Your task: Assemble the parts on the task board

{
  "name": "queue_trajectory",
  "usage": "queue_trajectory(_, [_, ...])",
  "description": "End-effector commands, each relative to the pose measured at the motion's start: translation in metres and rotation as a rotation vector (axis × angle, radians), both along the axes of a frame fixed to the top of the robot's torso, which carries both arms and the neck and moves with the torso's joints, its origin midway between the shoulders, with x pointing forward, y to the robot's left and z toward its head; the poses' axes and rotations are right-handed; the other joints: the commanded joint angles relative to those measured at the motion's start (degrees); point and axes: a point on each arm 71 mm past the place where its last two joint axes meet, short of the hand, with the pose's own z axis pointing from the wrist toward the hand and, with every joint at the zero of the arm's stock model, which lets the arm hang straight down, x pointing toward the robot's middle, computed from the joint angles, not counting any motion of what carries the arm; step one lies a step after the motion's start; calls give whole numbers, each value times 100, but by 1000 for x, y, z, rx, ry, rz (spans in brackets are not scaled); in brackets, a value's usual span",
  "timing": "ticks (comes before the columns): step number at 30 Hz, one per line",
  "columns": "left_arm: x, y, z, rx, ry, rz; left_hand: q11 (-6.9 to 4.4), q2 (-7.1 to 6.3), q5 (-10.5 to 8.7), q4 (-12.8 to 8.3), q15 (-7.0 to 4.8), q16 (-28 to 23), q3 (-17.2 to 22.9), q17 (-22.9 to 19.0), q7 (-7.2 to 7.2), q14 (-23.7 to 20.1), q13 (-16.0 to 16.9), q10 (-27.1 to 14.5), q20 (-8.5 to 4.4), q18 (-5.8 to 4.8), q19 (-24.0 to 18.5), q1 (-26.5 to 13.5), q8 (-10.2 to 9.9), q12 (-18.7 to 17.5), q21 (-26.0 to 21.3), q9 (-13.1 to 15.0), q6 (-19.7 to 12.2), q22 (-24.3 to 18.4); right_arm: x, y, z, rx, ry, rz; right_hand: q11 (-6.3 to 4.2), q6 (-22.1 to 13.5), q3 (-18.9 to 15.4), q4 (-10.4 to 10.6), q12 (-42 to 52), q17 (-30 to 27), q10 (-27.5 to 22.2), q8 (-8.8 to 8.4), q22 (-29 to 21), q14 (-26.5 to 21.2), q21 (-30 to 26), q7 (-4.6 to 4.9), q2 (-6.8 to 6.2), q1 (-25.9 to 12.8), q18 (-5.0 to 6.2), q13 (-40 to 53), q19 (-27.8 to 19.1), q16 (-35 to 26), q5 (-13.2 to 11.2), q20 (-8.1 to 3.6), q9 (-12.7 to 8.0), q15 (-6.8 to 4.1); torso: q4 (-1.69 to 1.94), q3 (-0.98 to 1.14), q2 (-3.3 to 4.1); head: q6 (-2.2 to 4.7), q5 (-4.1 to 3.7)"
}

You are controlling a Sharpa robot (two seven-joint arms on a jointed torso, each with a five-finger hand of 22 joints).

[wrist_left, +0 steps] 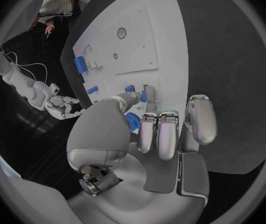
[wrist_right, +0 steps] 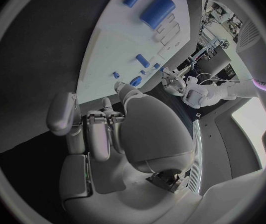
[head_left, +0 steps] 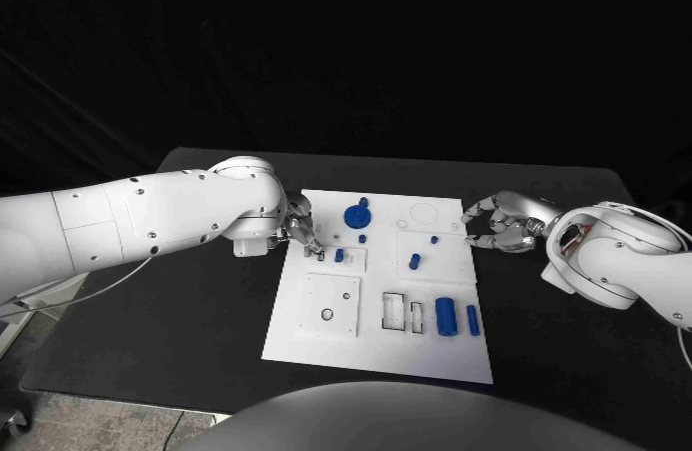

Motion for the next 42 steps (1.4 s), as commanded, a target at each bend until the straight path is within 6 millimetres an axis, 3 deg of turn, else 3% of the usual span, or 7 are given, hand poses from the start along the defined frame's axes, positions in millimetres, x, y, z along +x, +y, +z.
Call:
queue_trajectory(1, [-3,-3,-3,3,112,-43,-16,-34,-34,-265,-8,14,218,1507,-16,613,1508,600,0,49,-61,2,-45,14,-28,-18,-30,1025,0,-1,-1,-7,2,-2,36,33,39,-5,22,1387,591,-25,751,476,-38,-1,42,1,83,1508,-36,-29,37,9,-9,43,2,-3,7,1,-16])
queue_trajectory(18, [13,-13,-3,71,146,-88,1,2,-167,-387,6,14,302,1507,6,613,1508,600,12,56,-90,-47,-116,14,-63,-114,-20,1015,-1,-1,-1,-10,6,-5,39,38,66,-13,22,1386,591,-25,748,476,-52,4,58,10,86,1508,-41,-30,42,10,-14,44,10,-6,13,1,-8])
queue_trajectory(33, [19,-11,-3,108,126,-85,26,165,-369,-314,28,14,233,1507,31,613,1508,600,34,58,-96,-279,-209,14,-78,-233,7,1011,-1,0,-2,-13,13,-2,40,37,75,-16,22,1380,591,-27,745,470,-62,5,57,10,88,1508,-46,-41,43,11,-17,45,6,-6,9,1,10])
queue_trajectory(42, [19,-13,-5,117,136,-93,42,274,-372,-221,42,14,107,1507,46,613,1508,600,47,63,-113,-422,-271,14,-104,-304,16,1004,-1,1,-2,-11,13,0,40,37,75,-16,22,1380,591,-27,745,470,-62,5,57,10,88,1508,-46,-41,43,11,-17,45,2,-6,8,1,14])
